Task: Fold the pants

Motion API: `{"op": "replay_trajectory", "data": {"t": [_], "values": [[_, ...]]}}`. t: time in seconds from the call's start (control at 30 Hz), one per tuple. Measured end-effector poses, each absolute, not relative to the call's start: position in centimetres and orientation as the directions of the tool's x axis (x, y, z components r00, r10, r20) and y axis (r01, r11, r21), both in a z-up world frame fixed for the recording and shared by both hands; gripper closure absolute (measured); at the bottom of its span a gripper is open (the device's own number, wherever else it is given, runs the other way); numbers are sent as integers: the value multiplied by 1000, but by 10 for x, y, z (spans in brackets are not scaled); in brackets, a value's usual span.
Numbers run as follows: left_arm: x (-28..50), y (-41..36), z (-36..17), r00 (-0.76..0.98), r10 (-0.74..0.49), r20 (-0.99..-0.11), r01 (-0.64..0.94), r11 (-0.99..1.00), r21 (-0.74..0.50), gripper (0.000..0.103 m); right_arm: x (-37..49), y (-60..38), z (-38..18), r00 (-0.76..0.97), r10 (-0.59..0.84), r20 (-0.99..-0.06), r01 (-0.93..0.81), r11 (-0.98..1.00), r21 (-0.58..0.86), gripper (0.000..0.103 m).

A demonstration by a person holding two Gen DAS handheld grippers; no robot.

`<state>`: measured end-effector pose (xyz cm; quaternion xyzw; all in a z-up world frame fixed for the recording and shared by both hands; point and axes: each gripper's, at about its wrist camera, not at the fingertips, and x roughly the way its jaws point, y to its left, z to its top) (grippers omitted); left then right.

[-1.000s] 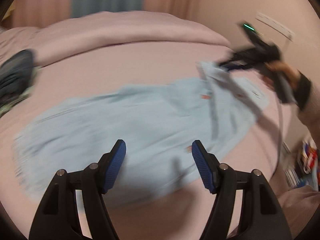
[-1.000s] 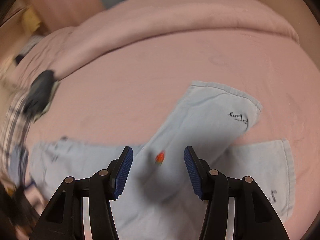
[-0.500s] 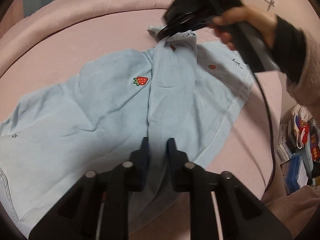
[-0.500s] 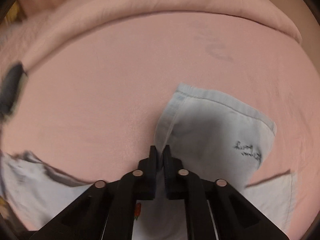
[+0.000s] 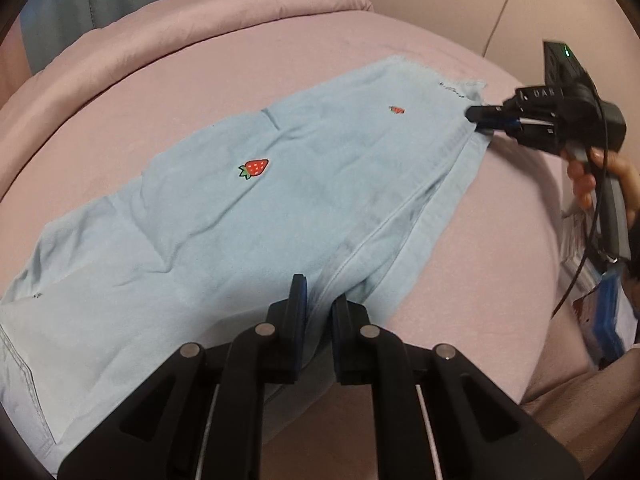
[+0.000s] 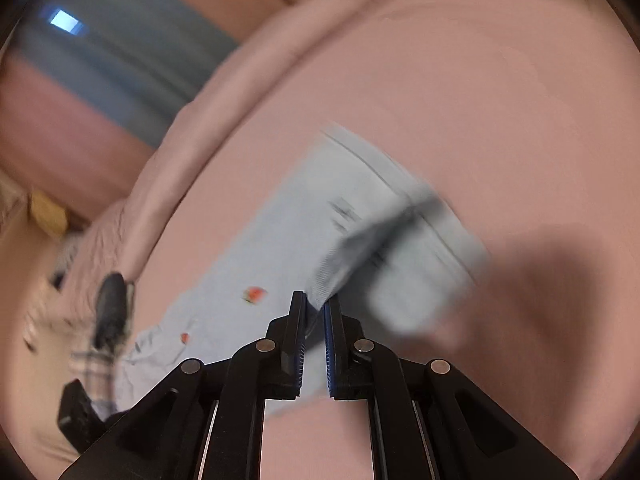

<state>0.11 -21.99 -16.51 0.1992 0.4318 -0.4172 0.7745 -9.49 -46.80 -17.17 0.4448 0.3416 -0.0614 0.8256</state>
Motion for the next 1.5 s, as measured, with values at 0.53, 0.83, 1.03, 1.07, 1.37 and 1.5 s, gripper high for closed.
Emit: {"op": "replay_trajectory", "data": {"t": [0.53, 0.83, 1.03, 1.07, 1.37, 1.5], "values": [[-10, -217, -154, 276, -492, -826, 839, 543, -43, 95, -113, -499, -152, 812, 116, -572, 418, 568, 709, 99], [-9, -221, -154, 328, -423, -845, 818, 575, 29, 58, -101, -496, -160, 698, 2, -716, 513, 695, 503, 80], [-9, -168, -116, 344, -515, -785, 762, 642, -87, 34, -91, -454, -100, 694, -288, -660, 545, 809, 220, 48], [-3, -160, -114, 364, -511, -779, 741, 666, -91, 34, -85, -441, -95, 724, -240, -647, 481, 848, 223, 48], [41, -87, -153, 447, -352, -823, 459, 879, -127, 35, 2, -253, -94, 677, 352, -647, -267, 936, 230, 81], [22, -68, -166, 436, -377, -818, 491, 861, -135, 35, 5, -209, -147, 497, 367, -786, -389, 904, 176, 81]]}}
